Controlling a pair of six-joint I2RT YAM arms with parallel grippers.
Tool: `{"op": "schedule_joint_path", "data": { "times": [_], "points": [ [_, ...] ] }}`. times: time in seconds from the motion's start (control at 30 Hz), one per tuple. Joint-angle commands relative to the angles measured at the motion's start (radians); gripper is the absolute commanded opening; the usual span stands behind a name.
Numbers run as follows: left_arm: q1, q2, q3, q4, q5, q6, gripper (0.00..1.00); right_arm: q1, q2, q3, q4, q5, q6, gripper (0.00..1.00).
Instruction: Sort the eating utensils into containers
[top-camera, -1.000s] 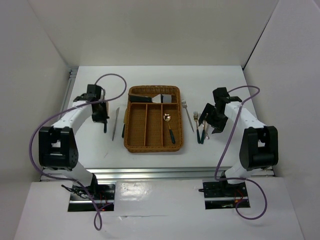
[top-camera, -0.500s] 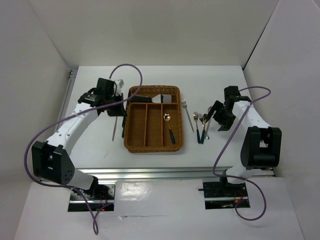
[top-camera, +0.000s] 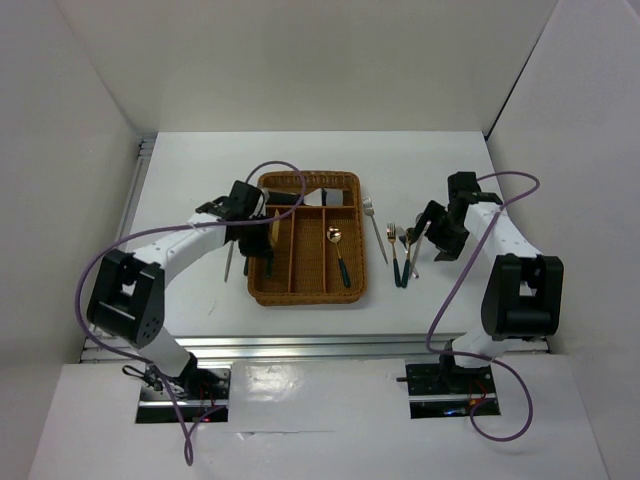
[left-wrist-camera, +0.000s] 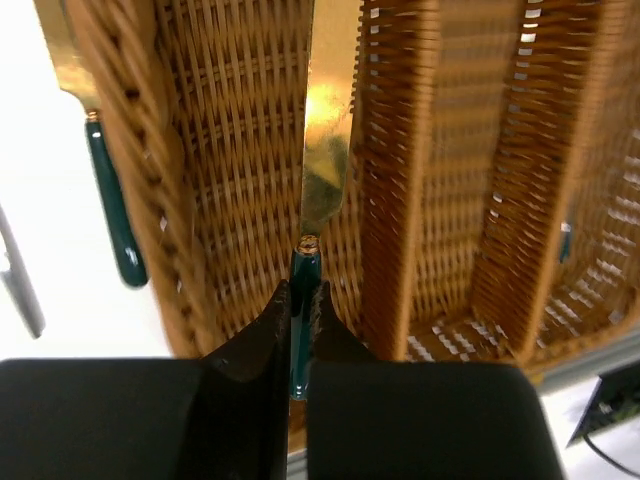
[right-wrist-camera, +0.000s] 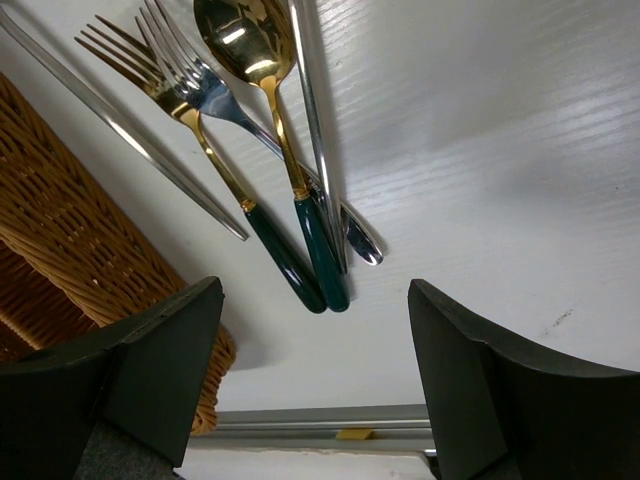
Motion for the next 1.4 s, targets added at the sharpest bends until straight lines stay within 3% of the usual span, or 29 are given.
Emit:
{"op": "schedule_joint_path", "data": {
  "times": [0.0,0.07,0.2,0.27,0.37,0.43,0.5,0.77,0.93,1.37],
  "points": [
    [-0.017,0.060,0.035,0.044,-0.031,-0.031,0.00,0.003,-0.048,-0.004,0.038,-0.009,-0.017,0.82],
    [-0.028,0.105,0.064,0.044,-0.031,-0.031,0.02,0.003,-0.048,-0.004,0.038,0.022,-0.017,0.82],
    [-0.039,0.128,0.073,0.030,-0.060,-0.031,0.18,0.003,-0.068,-0.017,0.027,0.045,-0.008,0.82],
    [-0.039,0.119,0.084,0.020,-0.061,-0.040,0.34,0.013,-0.068,-0.043,0.027,0.045,0.002,0.82],
    [-0.039,0.110,0.105,0.004,-0.061,-0.040,0.50,0.025,-0.093,-0.071,0.018,0.054,0.012,0.82],
    [-0.039,0.085,0.119,-0.017,-0.070,-0.031,0.81,0.046,-0.093,-0.080,0.018,0.054,0.022,0.80],
    [-0.039,0.071,0.157,-0.040,-0.070,-0.020,1.00,0.066,-0.093,-0.106,0.027,0.054,0.040,0.76],
    [-0.039,-0.019,0.279,-0.080,-0.061,0.023,1.00,0.154,-0.004,-0.094,0.047,0.145,0.071,0.64],
    [-0.039,-0.041,0.303,-0.089,-0.061,0.043,1.00,0.164,0.060,-0.071,0.065,0.172,0.071,0.48],
    [-0.020,-0.050,0.243,-0.089,-0.051,0.052,1.00,0.290,0.163,0.018,0.039,0.247,0.104,0.44]
  ]
}}
